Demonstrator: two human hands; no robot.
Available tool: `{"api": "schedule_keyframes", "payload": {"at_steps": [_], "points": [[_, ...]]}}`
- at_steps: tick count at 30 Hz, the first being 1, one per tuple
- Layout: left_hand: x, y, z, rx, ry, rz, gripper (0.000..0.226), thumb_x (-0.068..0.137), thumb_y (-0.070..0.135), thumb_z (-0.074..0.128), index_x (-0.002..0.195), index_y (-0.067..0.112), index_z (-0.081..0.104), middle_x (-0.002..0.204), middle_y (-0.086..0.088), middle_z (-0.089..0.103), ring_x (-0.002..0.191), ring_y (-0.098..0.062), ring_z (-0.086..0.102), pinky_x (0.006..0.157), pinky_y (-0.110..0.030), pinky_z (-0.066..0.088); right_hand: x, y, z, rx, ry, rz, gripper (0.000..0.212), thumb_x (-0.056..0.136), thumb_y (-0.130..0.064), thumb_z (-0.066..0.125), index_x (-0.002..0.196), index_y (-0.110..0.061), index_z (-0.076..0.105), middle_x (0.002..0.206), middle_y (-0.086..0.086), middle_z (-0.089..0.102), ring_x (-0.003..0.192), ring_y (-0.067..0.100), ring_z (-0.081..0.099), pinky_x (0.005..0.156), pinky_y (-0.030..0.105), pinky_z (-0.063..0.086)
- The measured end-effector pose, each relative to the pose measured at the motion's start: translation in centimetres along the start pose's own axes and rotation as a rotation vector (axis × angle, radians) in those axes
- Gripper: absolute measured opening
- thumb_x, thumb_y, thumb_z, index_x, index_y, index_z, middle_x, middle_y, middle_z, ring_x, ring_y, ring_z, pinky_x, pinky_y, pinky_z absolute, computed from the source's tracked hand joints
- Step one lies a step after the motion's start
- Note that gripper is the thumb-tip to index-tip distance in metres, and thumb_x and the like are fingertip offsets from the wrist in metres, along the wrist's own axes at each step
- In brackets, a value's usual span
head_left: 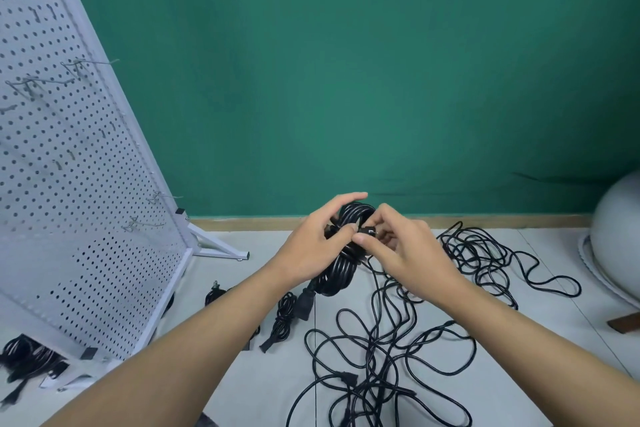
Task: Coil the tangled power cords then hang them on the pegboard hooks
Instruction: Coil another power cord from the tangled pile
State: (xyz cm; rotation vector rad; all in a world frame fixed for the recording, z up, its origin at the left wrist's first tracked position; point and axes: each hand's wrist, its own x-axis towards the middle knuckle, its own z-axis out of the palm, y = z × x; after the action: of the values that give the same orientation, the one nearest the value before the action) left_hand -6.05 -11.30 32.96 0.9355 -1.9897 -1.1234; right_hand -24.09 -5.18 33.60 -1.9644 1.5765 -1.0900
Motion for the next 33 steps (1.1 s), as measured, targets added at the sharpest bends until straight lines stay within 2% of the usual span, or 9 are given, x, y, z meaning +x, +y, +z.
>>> {"api": "schedule_keyframes", "payload": {"at_steps": [3,6,13,18,20,22,24,28,33], "points": [[0.2,-0.1,0.0,0.022,-0.039,0.021,0.047,0.103,0.015,0.054,0.140,0.044,0.057,0.133,0.013,0.064,0.131,-0.008,0.054,0.116,-0.035,0.039,-0.1,0.1,-0.1,0.056,0.011,0.022,0.019,0.096,-0.025,0.072,0.091,-0.014,0.058,0.064,0.002,0.059,0.057,0.018,0.048,0.057,0.027,0.040],[0.2,-0.4,-0.5,0.019,-0.060,0.028,0.044,0.104,0.013,0.054,0.139,0.039,0.060,0.134,0.012,0.066,0.130,-0.012,0.056,0.115,-0.040,0.042,-0.2,-0.3,-0.1,0.012,0.036,0.026,0.018,0.090,-0.017,0.075,0.085,-0.012,0.058,0.059,-0.001,0.057,0.052,0.009,0.044,0.053,0.019,0.035],[0.3,-0.4,-1.0,-0.042,-0.055,0.027,0.038,0.104,0.005,0.055,0.136,0.025,0.064,0.124,0.009,0.071,0.116,-0.010,0.063,0.104,-0.022,0.046,-1.2,-1.4,0.2,0.003,0.125,0.056,0.019,0.084,-0.018,0.075,0.077,-0.016,0.058,0.056,0.003,0.059,0.053,0.021,0.047,0.058,0.031,0.042],[0.4,-1.0,-0.9,-0.023,0.106,0.011,0.040,0.101,0.009,0.059,0.133,0.033,0.066,0.130,0.016,0.068,0.126,-0.005,0.058,0.114,-0.038,0.044,-1.2,0.3,2.3,0.280,0.143,0.319,0.017,0.089,-0.018,0.073,0.082,-0.020,0.058,0.075,0.001,0.074,0.075,0.024,0.071,0.076,0.045,0.059],[0.6,-1.3,-0.8,-0.035,0.164,-0.007,0.041,0.100,0.009,0.061,0.131,0.035,0.067,0.128,0.018,0.068,0.125,-0.005,0.059,0.114,-0.041,0.044,-0.9,0.8,3.0,0.284,0.158,0.321,0.017,0.091,-0.017,0.074,0.083,-0.018,0.059,0.085,-0.004,0.074,0.081,0.013,0.069,0.081,0.036,0.056],[0.8,-1.5,-0.9,-0.064,0.242,-0.023,0.041,0.099,0.010,0.061,0.128,0.039,0.068,0.124,0.018,0.070,0.122,-0.006,0.061,0.113,-0.042,0.046,-0.2,0.8,3.4,0.361,0.171,0.316,0.015,0.094,-0.017,0.073,0.086,-0.015,0.061,0.093,-0.008,0.074,0.085,0.005,0.067,0.085,0.031,0.054],[1.1,-1.7,-1.3,-0.117,0.342,-0.055,0.040,0.098,0.012,0.063,0.124,0.042,0.070,0.117,0.015,0.072,0.115,-0.009,0.063,0.108,-0.039,0.049,0.6,0.8,3.9,0.555,0.144,0.390,0.010,0.096,-0.020,0.072,0.093,-0.015,0.064,0.097,-0.009,0.074,0.093,0.004,0.068,0.091,0.043,0.056],[1.1,-2.1,-2.3,-0.351,0.427,-0.189,0.037,0.099,0.003,0.063,0.124,0.029,0.072,0.088,0.009,0.073,0.084,-0.013,0.066,0.077,-0.023,0.054,2.0,0.5,6.1,0.859,-0.009,0.542,0.009,0.100,-0.029,0.067,0.102,-0.024,0.059,0.113,0.002,0.076,0.104,0.027,0.073,0.098,0.056,0.054],[0.9,-4.2,-4.5,-0.470,0.399,-0.362,0.035,0.102,0.006,0.060,0.126,0.029,0.070,0.077,0.002,0.065,0.074,-0.018,0.065,0.078,-0.038,0.058,3.9,0.4,8.8,0.961,-0.106,0.542,0.012,0.103,-0.025,0.063,0.107,-0.018,0.055,0.110,0.013,0.075,0.089,0.033,0.073,0.090,0.059,0.059]]}}
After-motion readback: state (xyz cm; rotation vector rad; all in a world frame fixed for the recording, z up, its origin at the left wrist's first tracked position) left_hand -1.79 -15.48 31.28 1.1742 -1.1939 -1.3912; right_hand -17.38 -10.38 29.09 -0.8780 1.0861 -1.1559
